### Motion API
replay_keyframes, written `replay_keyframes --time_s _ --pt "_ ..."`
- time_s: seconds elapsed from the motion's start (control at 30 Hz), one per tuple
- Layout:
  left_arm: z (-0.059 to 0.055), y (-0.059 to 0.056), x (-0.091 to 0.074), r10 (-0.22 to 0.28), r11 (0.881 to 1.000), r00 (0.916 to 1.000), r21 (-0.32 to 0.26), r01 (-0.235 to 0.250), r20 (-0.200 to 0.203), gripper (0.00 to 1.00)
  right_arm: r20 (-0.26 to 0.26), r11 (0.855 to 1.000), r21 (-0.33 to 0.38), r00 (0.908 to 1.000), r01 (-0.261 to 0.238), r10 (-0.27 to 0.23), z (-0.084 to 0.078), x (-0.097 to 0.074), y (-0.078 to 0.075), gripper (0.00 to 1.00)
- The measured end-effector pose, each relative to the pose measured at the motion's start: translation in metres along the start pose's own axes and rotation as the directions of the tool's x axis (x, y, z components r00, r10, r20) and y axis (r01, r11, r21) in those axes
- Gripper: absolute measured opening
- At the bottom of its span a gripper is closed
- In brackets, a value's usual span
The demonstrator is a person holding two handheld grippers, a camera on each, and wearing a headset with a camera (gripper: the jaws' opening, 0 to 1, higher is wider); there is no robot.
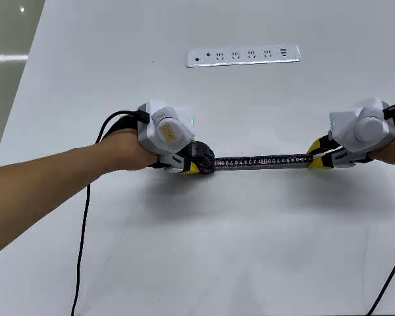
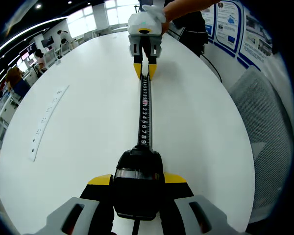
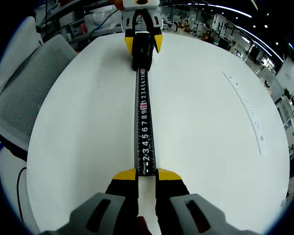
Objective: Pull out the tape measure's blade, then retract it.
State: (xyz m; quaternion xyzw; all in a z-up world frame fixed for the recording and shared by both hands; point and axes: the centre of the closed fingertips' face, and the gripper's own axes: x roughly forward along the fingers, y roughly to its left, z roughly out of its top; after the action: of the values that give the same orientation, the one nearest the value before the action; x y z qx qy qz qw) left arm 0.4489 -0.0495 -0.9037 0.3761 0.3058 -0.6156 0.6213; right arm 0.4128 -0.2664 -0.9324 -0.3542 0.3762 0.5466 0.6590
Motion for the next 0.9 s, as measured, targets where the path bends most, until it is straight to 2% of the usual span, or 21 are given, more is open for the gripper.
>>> replay_keyframes --time_s 0.47,0.9 --pt "0.0003 -0.0001 0.0000 0.000 1.000 1.0000 -0.001 0.000 0.001 0.33 -0.010 1.000 0.005 0.9999 -0.005 0.005 -0.0106 -0.0039 -0.0018 0.11" --pt "0.0014 0.0001 0.0012 0.001 1.000 0.9999 -0.003 -0.001 0.013 0.33 -0.025 1.000 0.007 0.9997 -0.001 0.001 -0.0101 -0.0042 -0.0014 0.12"
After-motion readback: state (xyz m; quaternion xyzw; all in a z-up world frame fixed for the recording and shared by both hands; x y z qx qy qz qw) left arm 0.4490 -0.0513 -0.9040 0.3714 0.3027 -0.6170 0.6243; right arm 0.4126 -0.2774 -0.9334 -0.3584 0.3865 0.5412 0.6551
